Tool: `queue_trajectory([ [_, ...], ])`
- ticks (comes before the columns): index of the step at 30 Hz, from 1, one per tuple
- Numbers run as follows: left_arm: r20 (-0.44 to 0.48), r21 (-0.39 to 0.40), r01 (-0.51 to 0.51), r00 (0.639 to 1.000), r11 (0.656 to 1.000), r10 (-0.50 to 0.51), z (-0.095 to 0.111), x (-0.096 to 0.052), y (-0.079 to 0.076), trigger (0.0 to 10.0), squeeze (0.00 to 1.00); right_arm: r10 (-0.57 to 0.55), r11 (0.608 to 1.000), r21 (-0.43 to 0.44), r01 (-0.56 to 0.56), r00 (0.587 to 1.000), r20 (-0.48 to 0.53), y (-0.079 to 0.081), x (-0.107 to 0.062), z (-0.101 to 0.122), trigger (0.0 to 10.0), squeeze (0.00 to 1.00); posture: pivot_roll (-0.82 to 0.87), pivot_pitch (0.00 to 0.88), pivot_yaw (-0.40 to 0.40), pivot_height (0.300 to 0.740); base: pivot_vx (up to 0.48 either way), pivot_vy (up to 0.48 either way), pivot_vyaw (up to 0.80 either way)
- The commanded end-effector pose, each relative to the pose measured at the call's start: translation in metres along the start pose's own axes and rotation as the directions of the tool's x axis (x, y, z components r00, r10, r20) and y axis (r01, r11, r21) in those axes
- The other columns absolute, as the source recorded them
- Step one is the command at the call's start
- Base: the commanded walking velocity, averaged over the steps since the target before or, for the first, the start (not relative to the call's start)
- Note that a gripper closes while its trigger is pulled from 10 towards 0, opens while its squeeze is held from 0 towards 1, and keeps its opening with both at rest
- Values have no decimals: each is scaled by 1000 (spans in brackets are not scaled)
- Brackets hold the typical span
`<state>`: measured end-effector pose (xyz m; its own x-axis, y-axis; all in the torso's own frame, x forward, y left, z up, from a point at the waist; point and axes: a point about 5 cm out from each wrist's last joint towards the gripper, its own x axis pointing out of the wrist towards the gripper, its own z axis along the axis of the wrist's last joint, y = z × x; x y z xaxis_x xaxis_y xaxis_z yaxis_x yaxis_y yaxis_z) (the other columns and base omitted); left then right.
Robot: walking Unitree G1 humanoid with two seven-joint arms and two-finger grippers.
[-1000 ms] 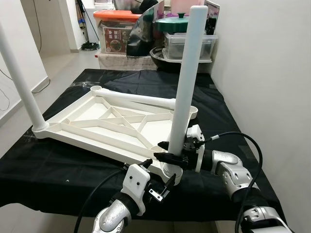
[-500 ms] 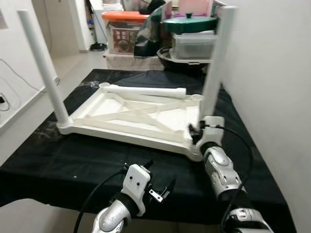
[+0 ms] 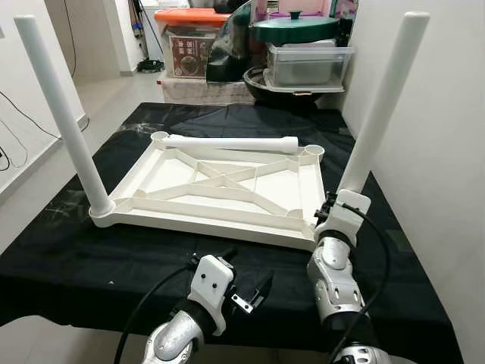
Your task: Building children table
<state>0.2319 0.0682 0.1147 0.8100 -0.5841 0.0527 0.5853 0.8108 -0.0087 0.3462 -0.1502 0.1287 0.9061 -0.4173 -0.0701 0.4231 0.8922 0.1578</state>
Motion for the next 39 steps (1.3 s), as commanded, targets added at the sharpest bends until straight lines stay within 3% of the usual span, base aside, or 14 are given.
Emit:
queue_trajectory([
  [1, -11, 2, 2, 1000, 1000, -2, -1, 0, 0, 10000, 0, 75, 997, 7, -75, 996, -56, 9, -6, -13, 10000, 1000, 41, 0, -24, 740, 0, 0, 0],
  [3, -11, 1, 1, 1000, 1000, -1, -2, 0, 0, 10000, 0, 123, 992, 1, -123, 992, -34, 9, -5, -10, 10000, 1000, 36, 0, -24, 740, 0, 0, 0],
  [4, -11, 0, 1, 1000, 1000, -1, -2, 0, 0, 10000, 0, 172, 985, -3, -172, 985, -5, 8, -2, -6, 10000, 0, 36, 0, -24, 740, 0, 0, 0],
  [11, -10, -2, 1, 1000, 1000, -1, -2, 1, 0, 10000, 0, 385, 923, 7, -385, 923, 31, -4, 12, 5, 10000, 0, 38, 0, -28, 740, 0, 0, 0],
  [17, -9, -2, 1, 1000, 1000, -1, -2, 2, 0, 10000, 0, 710, 703, 93, -705, 704, -21, -12, 21, 16, 10000, 0, 35, 0, -27, 740, 0, 0, 0],
  [21, -8, -1, 4, 1000, 1000, -4, -2, 3, -1, 10000, 0, 913, 407, 126, -905, 400, -80, -8, 11, 22, 10000, 0, 41, 0, -32, 740, 0, 0, 0],
  [22, -8, -1, 4, 1000, 1000, -4, -2, 3, -1, 10000, 0, 913, 407, 126, -905, 400, -80, -8, 11, 22, 10000, 0, 41, 0, -32, 740, 0, 0, 0],
  [23, -7, -1, 4, 1000, 1000, -4, -2, 3, -1, 10000, 0, 960, 271, 126, -954, 259, -110, -3, 3, 23, 10000, 0, 43, 0, -33, 740, 0, 0, 0],
  [24, -7, -1, 4, 1000, 1000, -4, -2, 3, -1, 10000, 0, 960, 271, 126, -954, 259, -110, -3, 3, 23, 10000, 0, 43, 0, -33, 740, 0, 0, 0],
  [26, -7, -1, 4, 1000, 1000, -4, -2, 3, -1, 10000, 0, 986, 62, 136, -989, 40, -161, 4, -10, 21, 10000, 0, 48, 0, -33, 740, 0, 0, 0],
  [29, -9, -3, 4, 1000, 1000, -4, -3, 2, -2, 10000, 0, 976, -75, 151, -986, -104, -192, 11, -18, 18, 10000, 0, 61, 0, -44, 740, 0, 0, 0],
  [35, -9, -2, 6, 1000, 1000, -6, -4, 2, -3, 10000, 0, 952, -162, 127, -979, -189, -241, 21, -19, 15, 9922, 0, 62, 0, -45, 740, 0, 0, 0],
  [36, -10, -2, 7, 1000, 1000, -7, -4, 2, -3, 10000, 0, 948, -177, 134, -975, -206, -244, 22, -18, 15, 39, 0, 60, 0, -45, 740, 0, 0, 0],
  [39, -11, -2, 10, 1000, 1000, -10, -4, 2, -3, 10000, 0, 946, -127, 94, -987, -149, -287, 24, -15, 10, 0, 0, 51, 0, -41, 740, 0, 0, 0],
])
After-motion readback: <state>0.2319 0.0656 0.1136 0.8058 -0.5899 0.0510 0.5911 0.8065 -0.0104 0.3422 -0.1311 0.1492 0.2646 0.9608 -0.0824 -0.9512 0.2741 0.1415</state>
